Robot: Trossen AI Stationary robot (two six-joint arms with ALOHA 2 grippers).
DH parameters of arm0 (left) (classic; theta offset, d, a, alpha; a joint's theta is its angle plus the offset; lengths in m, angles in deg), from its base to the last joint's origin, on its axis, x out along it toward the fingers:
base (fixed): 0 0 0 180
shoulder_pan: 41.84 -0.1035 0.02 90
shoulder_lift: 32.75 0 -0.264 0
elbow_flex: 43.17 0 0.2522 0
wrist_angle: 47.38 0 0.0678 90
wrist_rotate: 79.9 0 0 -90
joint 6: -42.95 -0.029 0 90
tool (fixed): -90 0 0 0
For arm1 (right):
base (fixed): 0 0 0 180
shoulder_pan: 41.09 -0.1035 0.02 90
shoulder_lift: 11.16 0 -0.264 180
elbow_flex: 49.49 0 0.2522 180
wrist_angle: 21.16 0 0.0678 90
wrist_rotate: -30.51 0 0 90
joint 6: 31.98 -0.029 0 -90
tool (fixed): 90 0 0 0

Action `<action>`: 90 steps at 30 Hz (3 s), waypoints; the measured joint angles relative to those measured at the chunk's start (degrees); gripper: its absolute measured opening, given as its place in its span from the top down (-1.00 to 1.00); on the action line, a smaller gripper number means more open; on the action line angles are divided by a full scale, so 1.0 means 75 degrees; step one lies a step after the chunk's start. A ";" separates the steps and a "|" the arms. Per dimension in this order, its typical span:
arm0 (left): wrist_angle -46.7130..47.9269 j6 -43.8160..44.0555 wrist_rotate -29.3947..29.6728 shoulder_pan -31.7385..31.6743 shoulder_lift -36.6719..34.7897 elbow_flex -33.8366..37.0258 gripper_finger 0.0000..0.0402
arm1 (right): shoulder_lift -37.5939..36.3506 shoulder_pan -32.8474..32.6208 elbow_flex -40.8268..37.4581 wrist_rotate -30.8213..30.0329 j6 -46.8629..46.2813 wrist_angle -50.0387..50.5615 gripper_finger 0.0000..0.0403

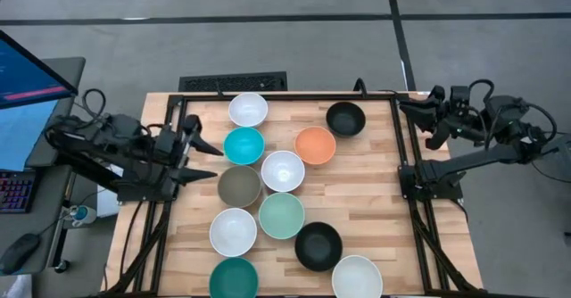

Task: Nest bowls inside each other
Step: Stack the white bowl on the light green bowl

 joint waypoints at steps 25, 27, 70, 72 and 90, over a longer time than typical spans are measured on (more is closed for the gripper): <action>-0.4435 -0.0695 0.2515 -0.0108 0.2039 0.0000 -0.11 | 0.0044 0.0001 -0.0006 -0.0724 0.0599 -0.0491 0.49; -0.4438 -0.0321 0.2524 -0.0108 0.2025 0.0000 -0.11 | 0.0044 0.0001 -0.0006 -0.0728 0.0602 -0.0481 0.49; 0.7831 0.0490 0.2310 -0.3485 0.2114 -0.3709 -0.10 | 0.4044 0.3118 0.2155 0.0501 -0.2187 0.6583 0.49; 0.8268 0.0594 0.2320 -0.3820 0.2138 -0.3544 -0.10 | 0.4418 0.3509 0.2162 0.0782 -0.2154 0.6791 0.49; 0.5588 0.1236 0.1006 -0.4323 0.0709 0.0289 -0.10 | 0.7463 0.3231 0.2168 0.3411 -0.1891 0.4764 0.49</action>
